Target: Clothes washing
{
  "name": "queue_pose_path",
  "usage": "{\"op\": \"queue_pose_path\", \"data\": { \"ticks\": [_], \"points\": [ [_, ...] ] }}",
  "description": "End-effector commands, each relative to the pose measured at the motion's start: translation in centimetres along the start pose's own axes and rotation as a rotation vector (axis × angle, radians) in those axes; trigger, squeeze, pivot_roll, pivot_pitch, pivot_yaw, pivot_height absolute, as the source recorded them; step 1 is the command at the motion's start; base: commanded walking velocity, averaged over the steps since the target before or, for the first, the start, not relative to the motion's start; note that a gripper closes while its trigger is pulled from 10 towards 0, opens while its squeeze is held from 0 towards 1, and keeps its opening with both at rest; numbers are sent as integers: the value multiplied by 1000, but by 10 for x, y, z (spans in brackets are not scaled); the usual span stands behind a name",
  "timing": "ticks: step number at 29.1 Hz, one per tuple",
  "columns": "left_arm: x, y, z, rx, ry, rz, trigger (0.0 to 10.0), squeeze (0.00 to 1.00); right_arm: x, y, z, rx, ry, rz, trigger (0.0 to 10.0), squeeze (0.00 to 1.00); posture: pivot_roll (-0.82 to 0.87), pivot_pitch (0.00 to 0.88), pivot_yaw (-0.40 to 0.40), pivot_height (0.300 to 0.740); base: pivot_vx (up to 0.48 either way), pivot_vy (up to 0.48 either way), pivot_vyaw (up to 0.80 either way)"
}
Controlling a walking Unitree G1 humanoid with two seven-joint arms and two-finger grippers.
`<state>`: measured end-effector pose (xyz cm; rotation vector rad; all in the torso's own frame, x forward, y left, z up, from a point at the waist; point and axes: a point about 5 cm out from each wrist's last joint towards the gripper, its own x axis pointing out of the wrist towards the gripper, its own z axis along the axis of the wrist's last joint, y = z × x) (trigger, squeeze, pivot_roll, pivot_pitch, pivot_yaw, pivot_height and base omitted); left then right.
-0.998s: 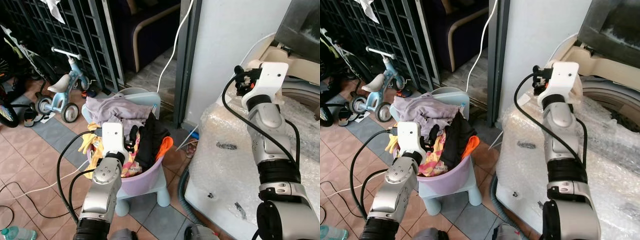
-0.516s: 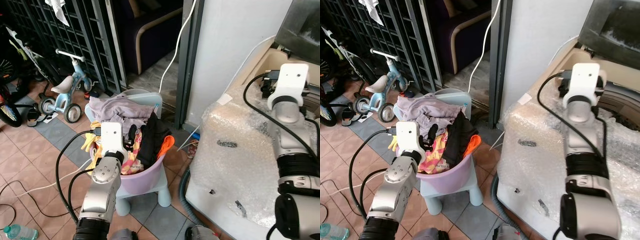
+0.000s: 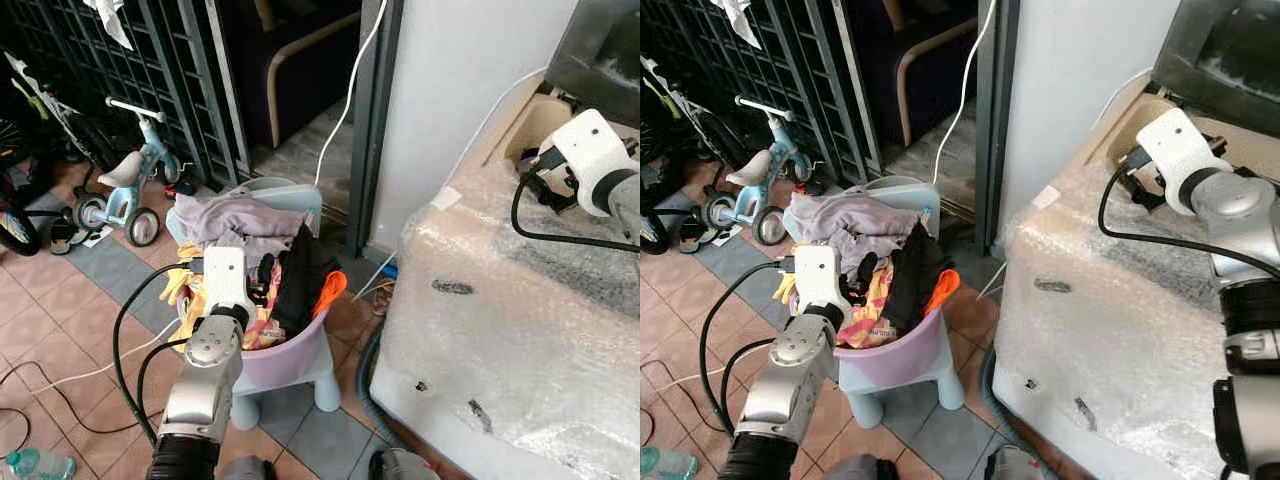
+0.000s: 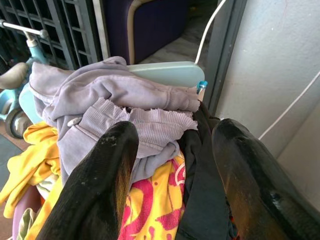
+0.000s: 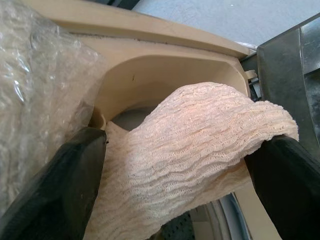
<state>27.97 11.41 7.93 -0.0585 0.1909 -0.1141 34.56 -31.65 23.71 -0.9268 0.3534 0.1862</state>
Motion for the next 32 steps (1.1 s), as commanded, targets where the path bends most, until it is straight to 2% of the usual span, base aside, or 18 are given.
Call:
{"op": "queue_pose_path", "data": {
  "ticks": [1, 2, 3, 6, 7, 10, 11, 13, 16, 17, 18, 19, 20, 22, 25, 27, 29, 32],
  "points": [
    [1, -2, -1, -12, 13, -2, 10000, 0, -4, -7, 6, -56, -15, 21, 10000, 702, -56, 47, 42, 740, 0, 0, 0],
    [1, -2, -2, -12, 16, -4, 10000, 0, -6, -11, 6, -63, -11, 12, 10000, 553, -59, 48, 39, 740, 0, 0, 0],
    [1, -2, -2, -12, 21, -6, 10000, 0, -6, -17, 6, -44, -4, -20, 10000, 486, -59, 48, 39, 740, 0, 0, 0],
    [1, -3, -4, -10, 31, -4, 10000, 0, -6, -22, 7, -23, 0, -60, 10000, 486, -62, 48, 39, 740, 0, 0, 0],
    [1, -3, -5, -11, 38, -4, 10000, 0, 1, -29, 14, 280, -73, -193, 10000, 0, -61, 48, 37, 740, 0, 0, 0],
    [1, -3, -5, -12, 38, -1, 10000, 0, 14, -16, 12, 908, -103, -235, 10000, 0, -56, 51, 38, 740, 0, 0, 0],
    [1, -2, -4, -16, 39, 4, 10000, 0, 21, 3, 9, 1243, -45, -117, 10000, 0, -58, 51, 37, 740, 0, 0, 0],
    [1, -2, -6, -29, 52, 1, 10000, 0, 24, 13, 9, 1288, -5, -57, 10000, 0, -62, 53, 36, 740, 0, 0, 0],
    [1, -2, -6, -34, 57, -2, 10000, 0, 25, 15, 10, 1273, -15, -34, 10000, 0, -65, 52, 35, 740, 0, 0, 0],
    [1, -3, -7, -33, 59, -8, 10000, 0, 23, 2, 3, 1328, -13, -159, 10000, 0, -66, 51, 35, 740, 0, 0, 0],
    [1, -4, -7, -32, 59, -12, 10000, 0, 22, -1, -1, 1332, 13, -194, 10000, 0, -67, 50, 34, 740, 0, 0, 0],
    [1, -5, -6, -30, 57, -16, 10000, 0, 22, 0, -2, 1277, 17, -180, 10000, 0, -67, 49, 34, 740, 0, 0, 0],
    [1, -5, -6, -30, 53, -21, 10000, 0, 23, 9, 0, 1156, 17, -89, 10000, 0, -67, 49, 34, 740, 0, 0, 0],
    [1, -5, -6, -32, 55, -18, 10000, 0, 23, 16, 3, 1078, 13, -56, 10000, 0, -64, 51, 34, 740, 0, 0, 0],
    [2, -4, -6, -35, 57, -12, 10000, 0, 19, 1, 11, 1010, -102, -225, 10000, 0, -65, 51, 33, 740, 0, 0, 0],
    [2, -4, -5, -37, 49, -7, 10000, 0, 14, -6, 31, 977, -229, -279, 10000, 0, -64, 49, 35, 740, 0, 0, 0],
    [1, -3, -4, -42, 37, 3, 10000, 0, 9, -6, 50, 951, -382, -298, 10000, 0, -64, 49, 35, 740, 0, 0, 0],
    [2, -1, -3, -42, 31, 11, 10000, 0, 0, 15, 79, 802, -541, -272, 10000, 0, -57, 46, 38, 740, 0, 0, 0]
  ]
}}
